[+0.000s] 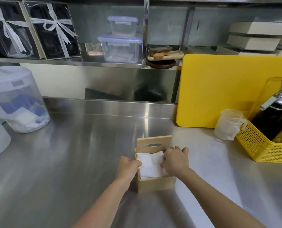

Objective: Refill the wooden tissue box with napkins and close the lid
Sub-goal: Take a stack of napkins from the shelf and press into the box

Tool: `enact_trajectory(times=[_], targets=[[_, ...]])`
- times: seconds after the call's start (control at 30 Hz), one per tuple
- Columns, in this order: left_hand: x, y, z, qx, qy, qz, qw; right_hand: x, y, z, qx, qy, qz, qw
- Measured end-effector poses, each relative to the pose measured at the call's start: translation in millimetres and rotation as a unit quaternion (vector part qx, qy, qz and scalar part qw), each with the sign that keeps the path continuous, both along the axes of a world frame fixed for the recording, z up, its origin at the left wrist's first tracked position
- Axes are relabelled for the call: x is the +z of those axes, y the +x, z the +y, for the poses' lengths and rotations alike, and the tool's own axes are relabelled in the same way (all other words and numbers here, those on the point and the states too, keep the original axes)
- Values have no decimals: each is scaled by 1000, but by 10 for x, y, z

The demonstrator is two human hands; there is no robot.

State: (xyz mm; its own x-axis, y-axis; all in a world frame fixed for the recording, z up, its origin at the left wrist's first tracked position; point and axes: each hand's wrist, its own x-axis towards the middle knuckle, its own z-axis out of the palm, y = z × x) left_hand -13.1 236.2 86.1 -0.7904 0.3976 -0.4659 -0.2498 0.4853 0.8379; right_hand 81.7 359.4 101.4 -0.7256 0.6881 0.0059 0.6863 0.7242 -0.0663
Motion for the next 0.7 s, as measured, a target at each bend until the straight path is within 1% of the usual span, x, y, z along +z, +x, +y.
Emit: enact_trajectory(times=[0.1,0.17,0.2,0.23,0.27,0.3,0.33,0.37,0.43,0.47,0.5,0.53,0.6,0.7], targets=[[-25,19,0,-9,-22,20,1000,-6,-14,-26,7,17,-21,1000],[-19,36,5,-2,-29,50,998,11,-13,-34,15,21,-30,999],[-7,52,-3,10,-33,89,995,18,3,-33,20,18,-26,999],[6,70,-26,24,-36,152,988,39,32,-26,25,18,-13,999],[27,95,-60,30,-33,236,971,62,77,-13,37,31,20,999],[43,121,-95,14,-18,328,945,81,126,10,67,57,70,994],[52,142,-128,-32,8,410,912,94,173,48,115,71,107,985],[62,159,-154,-101,32,469,877,109,223,88,173,62,119,976],[57,147,-157,-252,39,542,801,135,282,143,284,1,86,955],[46,124,-138,-312,33,565,763,139,287,147,313,-38,53,948],[45,105,-112,-359,21,573,736,136,276,147,324,-60,30,944],[56,95,-79,-394,-5,566,724,127,254,149,328,-62,15,943],[62,68,-10,-434,-84,558,703,107,216,166,320,-32,-15,947],[112,7,39,-438,-190,566,672,87,200,227,294,23,-86,952]])
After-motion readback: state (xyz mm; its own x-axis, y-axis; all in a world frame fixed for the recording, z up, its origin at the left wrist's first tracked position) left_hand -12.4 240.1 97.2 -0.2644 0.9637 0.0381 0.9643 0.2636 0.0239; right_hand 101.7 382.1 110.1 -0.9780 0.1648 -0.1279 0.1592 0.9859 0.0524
